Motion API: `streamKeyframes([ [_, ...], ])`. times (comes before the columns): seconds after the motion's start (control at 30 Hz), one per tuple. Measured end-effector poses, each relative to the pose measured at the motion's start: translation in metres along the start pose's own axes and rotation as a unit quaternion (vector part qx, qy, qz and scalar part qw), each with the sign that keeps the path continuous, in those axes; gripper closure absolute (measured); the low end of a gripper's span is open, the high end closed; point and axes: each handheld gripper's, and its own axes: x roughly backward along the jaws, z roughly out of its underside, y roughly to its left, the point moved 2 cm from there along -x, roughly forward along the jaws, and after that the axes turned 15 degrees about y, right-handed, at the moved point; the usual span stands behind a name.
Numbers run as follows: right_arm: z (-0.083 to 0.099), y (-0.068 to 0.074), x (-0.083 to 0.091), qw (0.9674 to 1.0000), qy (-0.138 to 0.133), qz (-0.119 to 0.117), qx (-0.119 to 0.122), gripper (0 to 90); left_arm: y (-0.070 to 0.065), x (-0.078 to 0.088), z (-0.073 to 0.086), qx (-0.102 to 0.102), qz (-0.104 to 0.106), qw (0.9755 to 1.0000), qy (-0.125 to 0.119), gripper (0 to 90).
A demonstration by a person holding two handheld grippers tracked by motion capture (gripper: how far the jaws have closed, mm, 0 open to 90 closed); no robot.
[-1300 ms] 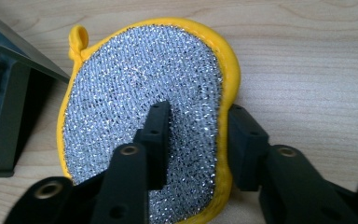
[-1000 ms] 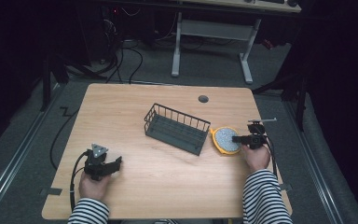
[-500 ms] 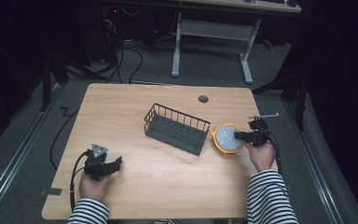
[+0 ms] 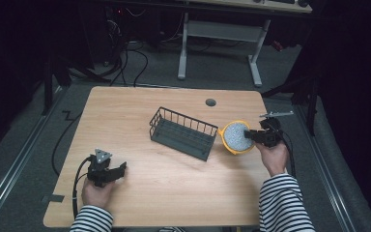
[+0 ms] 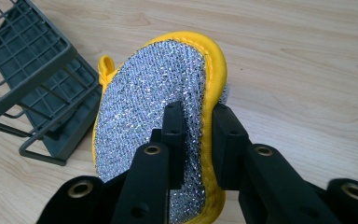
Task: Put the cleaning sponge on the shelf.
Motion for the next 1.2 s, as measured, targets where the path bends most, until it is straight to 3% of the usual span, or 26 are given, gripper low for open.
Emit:
streamKeyframes([
  [0.63, -0.014, 0.011, 0.032, 0.9989, -0.043, -0.001, 0.021, 77.4, 0.0, 0.0, 0.0, -0.002, -0.002, 1.0, 0.001, 28.4],
  [0.9, -0.029, 0.026, 0.043, 0.9975, -0.057, 0.0, 0.04, 77.3, 0.0, 0.0, 0.0, -0.003, -0.002, 1.0, 0.001, 28.2],
  [1.2, -0.045, 0.045, 0.044, 0.9963, -0.062, -0.006, 0.059, 77.4, 0.0, 0.0, 0.0, -0.003, 0.0, 1.0, 0.002, 28.0],
])
